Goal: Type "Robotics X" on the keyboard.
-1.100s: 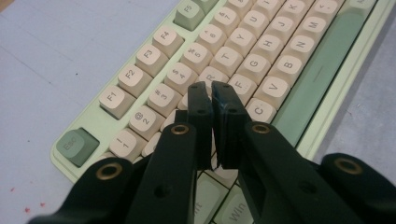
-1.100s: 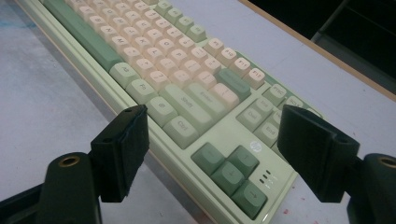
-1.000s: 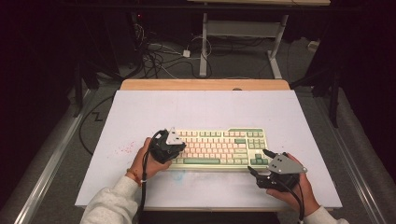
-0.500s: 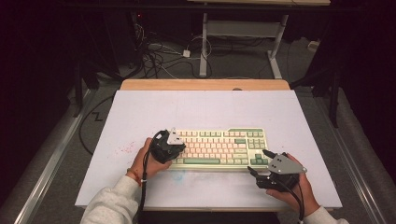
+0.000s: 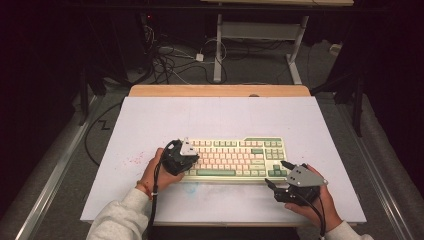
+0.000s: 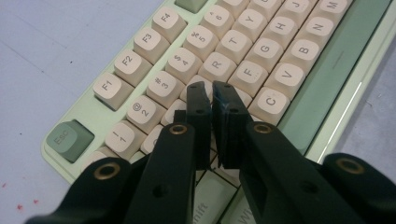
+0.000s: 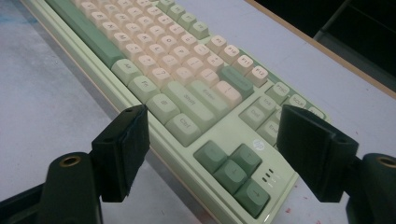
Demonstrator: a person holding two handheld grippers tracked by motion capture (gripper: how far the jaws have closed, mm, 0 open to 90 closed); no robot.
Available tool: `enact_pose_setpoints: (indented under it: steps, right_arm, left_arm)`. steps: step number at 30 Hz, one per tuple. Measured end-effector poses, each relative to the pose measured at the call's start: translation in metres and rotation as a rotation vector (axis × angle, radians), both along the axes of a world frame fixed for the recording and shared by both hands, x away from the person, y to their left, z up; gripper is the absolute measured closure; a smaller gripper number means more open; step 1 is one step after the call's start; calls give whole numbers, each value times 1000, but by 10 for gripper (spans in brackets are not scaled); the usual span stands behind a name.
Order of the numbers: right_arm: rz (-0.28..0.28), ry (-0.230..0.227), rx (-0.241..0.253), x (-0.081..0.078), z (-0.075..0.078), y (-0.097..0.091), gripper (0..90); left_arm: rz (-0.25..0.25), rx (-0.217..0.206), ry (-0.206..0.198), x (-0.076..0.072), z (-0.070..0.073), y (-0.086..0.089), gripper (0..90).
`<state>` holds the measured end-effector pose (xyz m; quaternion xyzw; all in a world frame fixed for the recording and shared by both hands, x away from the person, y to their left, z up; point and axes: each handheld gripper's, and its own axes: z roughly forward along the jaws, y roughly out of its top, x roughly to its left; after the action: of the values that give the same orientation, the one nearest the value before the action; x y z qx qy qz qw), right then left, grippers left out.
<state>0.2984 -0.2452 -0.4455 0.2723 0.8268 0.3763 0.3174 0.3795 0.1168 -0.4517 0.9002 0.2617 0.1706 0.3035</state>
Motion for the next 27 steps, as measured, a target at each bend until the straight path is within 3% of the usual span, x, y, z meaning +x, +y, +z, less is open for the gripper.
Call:
enact_pose_setpoints:
  steps: [7, 9, 27]
  right_arm:
    - [0, 1, -2, 0, 0, 0, 259]
    - [0, 3, -5, 0, 0, 0, 259]
    - [-3, 8, -9, 1, -1, 0, 260]
  left_arm:
    - [2, 0, -2, 0, -1, 0, 833]
    - [-4, 3, 18, 1, -3, -1, 841]
    - [-7, -1, -58, -8, 7, 2, 762]
